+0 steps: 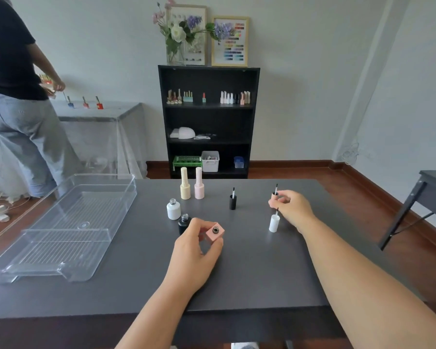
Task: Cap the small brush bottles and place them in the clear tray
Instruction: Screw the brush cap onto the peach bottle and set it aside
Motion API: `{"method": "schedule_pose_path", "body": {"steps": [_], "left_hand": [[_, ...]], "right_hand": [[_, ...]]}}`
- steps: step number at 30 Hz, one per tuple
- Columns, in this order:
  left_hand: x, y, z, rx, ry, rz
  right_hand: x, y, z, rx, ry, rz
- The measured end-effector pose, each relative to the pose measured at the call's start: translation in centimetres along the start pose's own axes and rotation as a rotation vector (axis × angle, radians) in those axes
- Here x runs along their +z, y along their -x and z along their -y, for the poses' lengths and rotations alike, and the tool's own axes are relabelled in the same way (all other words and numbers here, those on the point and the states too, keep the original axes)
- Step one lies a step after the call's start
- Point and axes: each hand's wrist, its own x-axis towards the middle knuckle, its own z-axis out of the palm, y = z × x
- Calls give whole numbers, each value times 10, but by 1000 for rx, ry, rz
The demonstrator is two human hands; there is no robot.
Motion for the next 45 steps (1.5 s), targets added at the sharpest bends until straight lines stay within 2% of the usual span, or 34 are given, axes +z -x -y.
{"method": "schedule_pose_path", "body": {"steps": [3,7,11,13,16,19,26,31,41,45], "left_hand": [[0,-2,0,-39,27,1],[-2,-2,-2,-37,71,-18],[-1,-5,-1,9,98,-12],[-1,-6,1,21,121,-3],[0,-7,3,34,152,-13],[-1,-6,2,30,173,-26],[0,-6,0,75,131,-23],[1,-7,2,76,104,-8],[4,-7,4,122,56,36],[3,-7,6,151,12,50]], "right_hand": [[1,2,0,-7,-80,-54],[-6,22,5,-31,-377,-140],[-18,60,15,-208,-525,-187],[-18,85,18,-389,-410,-202],[-6,115,20,-692,-99,-233],[8,122,20,-858,119,-331],[22,122,14,-968,161,-394],[20,124,16,-963,203,-409],[19,125,14,-1016,255,-372],[15,126,14,-1066,273,-309]]}}
